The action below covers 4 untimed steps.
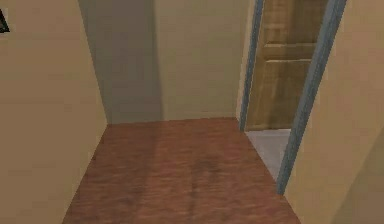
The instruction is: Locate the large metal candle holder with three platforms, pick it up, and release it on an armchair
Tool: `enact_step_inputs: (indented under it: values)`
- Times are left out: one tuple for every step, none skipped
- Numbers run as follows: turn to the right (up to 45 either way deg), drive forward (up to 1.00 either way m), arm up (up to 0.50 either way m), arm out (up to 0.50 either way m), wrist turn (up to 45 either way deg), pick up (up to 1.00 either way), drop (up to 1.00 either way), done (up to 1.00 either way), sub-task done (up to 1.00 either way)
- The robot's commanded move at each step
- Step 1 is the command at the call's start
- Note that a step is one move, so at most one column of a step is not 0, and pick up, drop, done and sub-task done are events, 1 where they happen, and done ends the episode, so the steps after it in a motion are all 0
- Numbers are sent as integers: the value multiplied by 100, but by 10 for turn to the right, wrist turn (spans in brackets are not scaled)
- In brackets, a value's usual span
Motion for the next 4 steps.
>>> enact_step_inputs:
  values:
    - [30,0,0,0,0,0,0,0,0]
    - [0,100,0,0,0,0,0,0,0]
    - [30,0,0,0,0,0,0,0,0]
    - [-300,0,0,0,0,0,0,0,0]
